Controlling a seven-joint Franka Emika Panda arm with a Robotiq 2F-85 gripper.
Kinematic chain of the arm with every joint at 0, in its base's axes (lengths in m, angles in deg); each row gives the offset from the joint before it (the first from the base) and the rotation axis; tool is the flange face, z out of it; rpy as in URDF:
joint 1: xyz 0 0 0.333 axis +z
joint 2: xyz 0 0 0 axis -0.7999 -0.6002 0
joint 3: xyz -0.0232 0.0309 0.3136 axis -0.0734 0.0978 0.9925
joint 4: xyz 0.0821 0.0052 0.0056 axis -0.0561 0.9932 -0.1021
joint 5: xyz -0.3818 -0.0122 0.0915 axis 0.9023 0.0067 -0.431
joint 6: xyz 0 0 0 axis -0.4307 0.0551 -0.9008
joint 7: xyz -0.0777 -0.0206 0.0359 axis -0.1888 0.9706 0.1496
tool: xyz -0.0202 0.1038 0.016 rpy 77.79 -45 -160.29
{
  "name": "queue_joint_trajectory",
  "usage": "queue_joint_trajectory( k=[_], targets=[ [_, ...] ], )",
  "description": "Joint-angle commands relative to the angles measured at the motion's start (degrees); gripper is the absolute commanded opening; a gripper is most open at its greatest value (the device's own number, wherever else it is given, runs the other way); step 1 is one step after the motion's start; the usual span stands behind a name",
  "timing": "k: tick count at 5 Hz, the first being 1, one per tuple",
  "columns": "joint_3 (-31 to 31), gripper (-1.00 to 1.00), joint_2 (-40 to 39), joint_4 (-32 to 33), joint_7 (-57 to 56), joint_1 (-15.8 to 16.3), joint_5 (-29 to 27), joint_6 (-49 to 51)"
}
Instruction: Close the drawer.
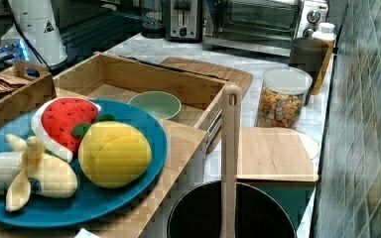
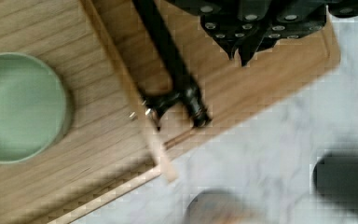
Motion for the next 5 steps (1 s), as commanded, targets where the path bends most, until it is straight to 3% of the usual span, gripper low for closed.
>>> queue_joint_trajectory(
  k=[1,3,5],
  targets=[
    [4.2,-1.00,6.4,12.5,-17.4,4.2,-5.4,-7.6],
    [4.2,-1.00,4.0,15.2,-26.9,5.1,-1.9,-11.3],
    [5.9,-1.00,-1.2,12.7,-22.6,5.5,4.1,-11.4]
  ],
)
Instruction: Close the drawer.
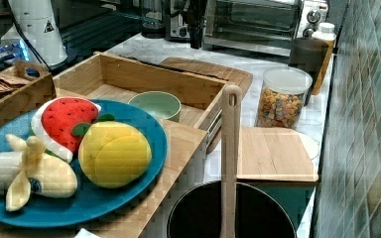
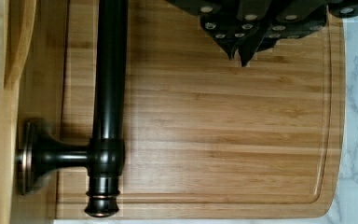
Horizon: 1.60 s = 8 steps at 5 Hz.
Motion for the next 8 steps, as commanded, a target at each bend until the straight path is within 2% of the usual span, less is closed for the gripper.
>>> queue_joint_trajectory(
  k=[1,3,4,5,6,7,8],
  targets=[
    [2.3,-1.00,-6.8,-3.9,8.7,4.0,12.7,-1.3],
    [2.2,-1.00,-5.5,0.0,8.3,4.2,9.6,-5.9],
    [1.4,-1.00,-5.1,1.7,10.8,4.6,11.6,-9.4],
    [0.5,-1.00,-6.6,-0.1,13.7,4.7,13.6,-7.1],
    [-0.6,-1.00,-7.4,1.0,9.3,3.4,12.5,-8.8],
    [-0.3,-1.00,-6.4,2.2,6.4,0.4,12.8,-9.7],
    [-2.4,-1.00,-5.5,3.4,1.0,-1.2,11.1,-10.9]
  ],
)
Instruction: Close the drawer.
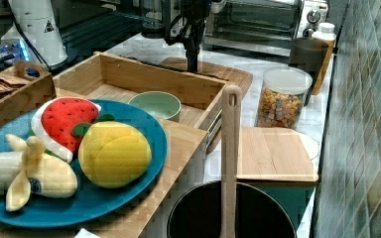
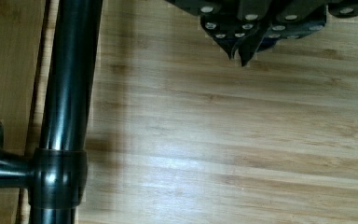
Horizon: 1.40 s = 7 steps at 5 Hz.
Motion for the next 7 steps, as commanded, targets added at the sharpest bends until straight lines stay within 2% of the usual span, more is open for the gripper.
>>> queue_joint_trajectory(
  k=[1,2,3,4,7],
  targets=[
    [-4.5,-1.00,2.2,0.5,-12.6,-7.4,-1.8,-0.3],
    [-6.6,-1.00,2.7,1.0,-16.7,-10.3,-0.8,-2.1],
    [-6.9,-1.00,2.7,-0.7,-21.9,-15.0,-2.2,0.7],
    [-8.7,-1.00,2.5,-1.3,-21.5,-17.2,-1.5,-1.0],
    [-13.1,-1.00,-9.5,-18.2,-39.8,-27.0,-10.9,4.1]
  ],
)
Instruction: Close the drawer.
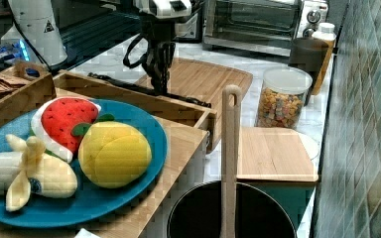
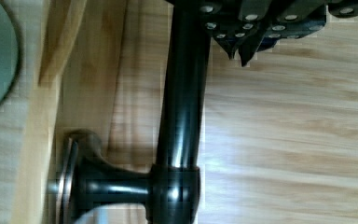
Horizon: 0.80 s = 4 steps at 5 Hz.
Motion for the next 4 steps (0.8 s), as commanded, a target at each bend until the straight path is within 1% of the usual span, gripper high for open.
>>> queue_joint_trajectory(
  k=[1,2,3,4],
  targets=[
    [-7.4,-1.00,-10.3,-20.8,-16.9,-13.3,-6.2,5.3],
    [-8.0,-1.00,-11.0,-25.1,-17.8,-14.9,-2.9,8.2],
    [-8.7,-1.00,-9.6,-24.3,-14.9,-14.6,-1.1,6.5],
    [-8.2,-1.00,-3.4,-14.5,-13.8,-14.2,-3.6,-2.1]
  ],
)
